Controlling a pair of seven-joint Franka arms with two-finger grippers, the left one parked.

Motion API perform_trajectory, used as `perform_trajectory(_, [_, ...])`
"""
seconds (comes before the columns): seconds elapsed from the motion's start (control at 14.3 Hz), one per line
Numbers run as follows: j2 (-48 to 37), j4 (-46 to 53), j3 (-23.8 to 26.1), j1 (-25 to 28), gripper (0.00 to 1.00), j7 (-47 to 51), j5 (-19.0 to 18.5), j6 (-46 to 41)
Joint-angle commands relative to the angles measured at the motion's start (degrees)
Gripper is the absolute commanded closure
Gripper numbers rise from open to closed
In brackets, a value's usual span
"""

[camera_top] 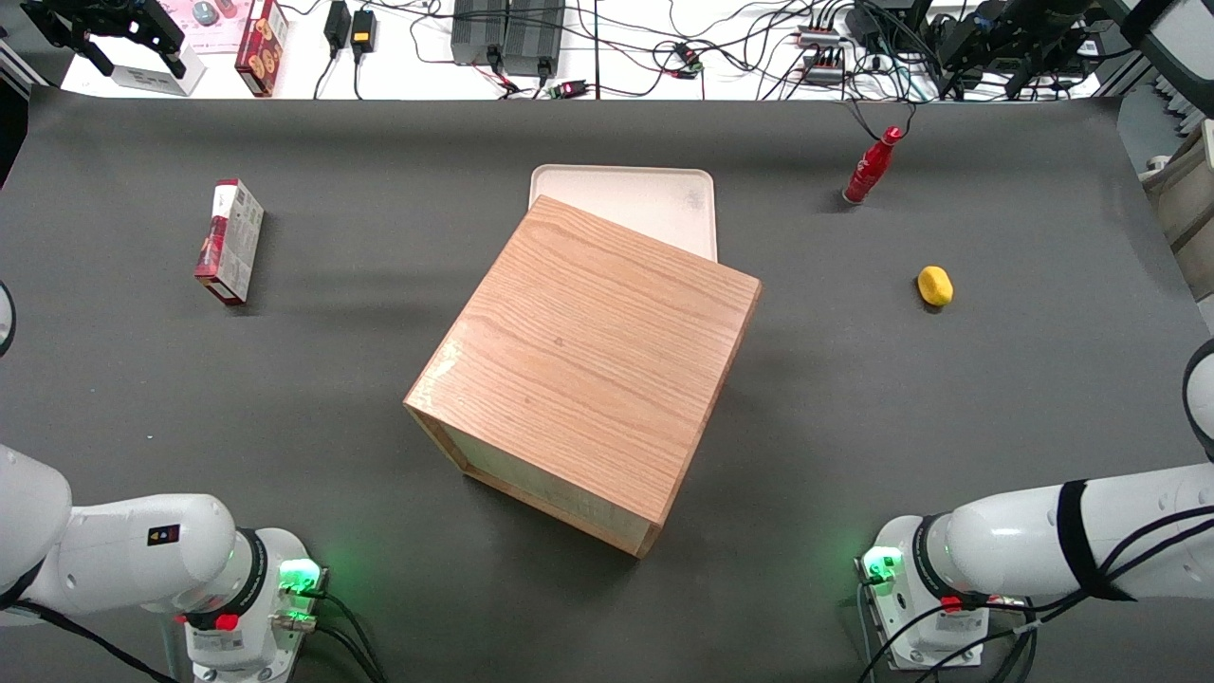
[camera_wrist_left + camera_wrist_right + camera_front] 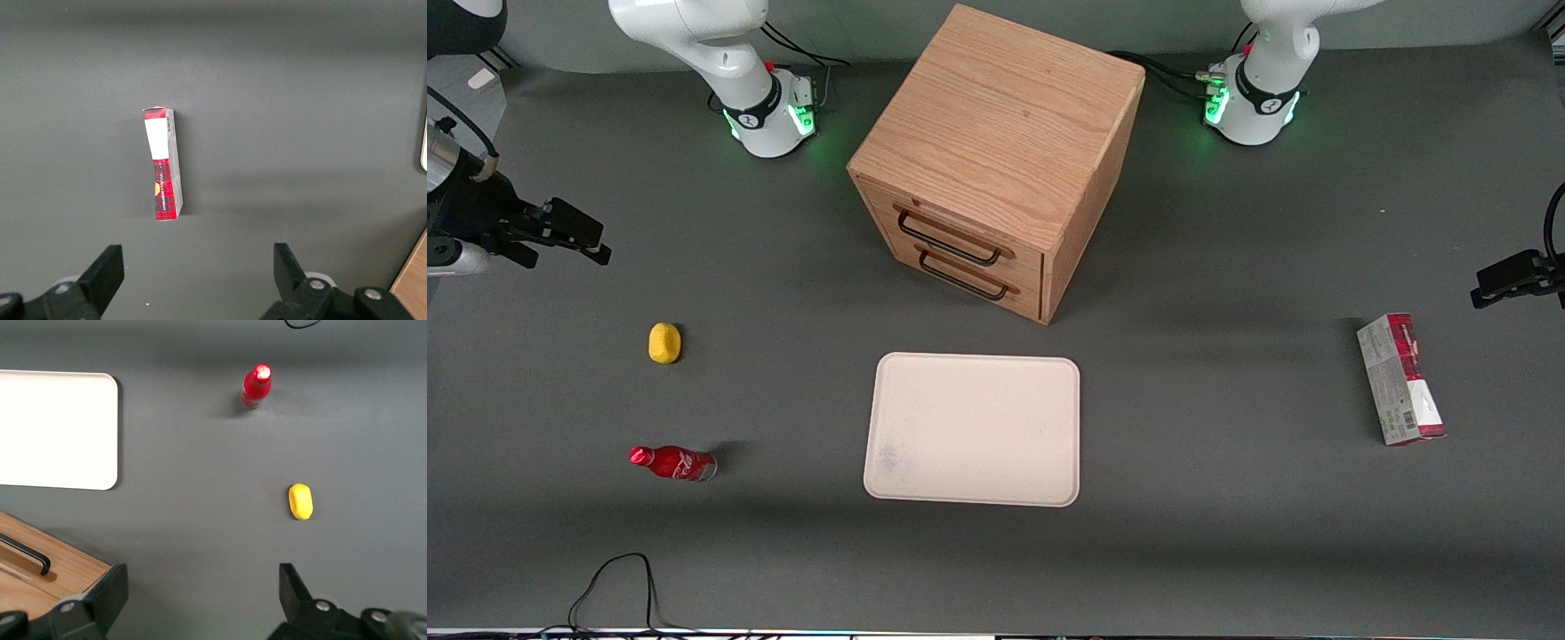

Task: Place coke bottle on tray
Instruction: 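Move the right gripper down toward the red Coca-Cola bottle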

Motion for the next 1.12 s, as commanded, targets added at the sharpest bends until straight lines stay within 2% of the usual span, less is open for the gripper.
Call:
perform_trajectory(0.0, [-1.1,-1.2,0.6,-0.7,0.0,-0.9,-0.9,-0.1])
perform_trajectory(0.42, [3.3,-0.2,1.9,-3.3,0.0,-0.7,-0.8,0.7])
perform_trajectory(0.56, [8.9,4.5,2.0,-5.8,0.0,-1.2,-0.3,2.5])
perform_trajectory(0.84, [22.6,16.2,2.2,-6.6,0.0,-1.5,-0.5,4.4])
perform_trajectory(1.05, [29.5,18.7,2.3,-6.6,0.0,-1.3,-0.4,10.8])
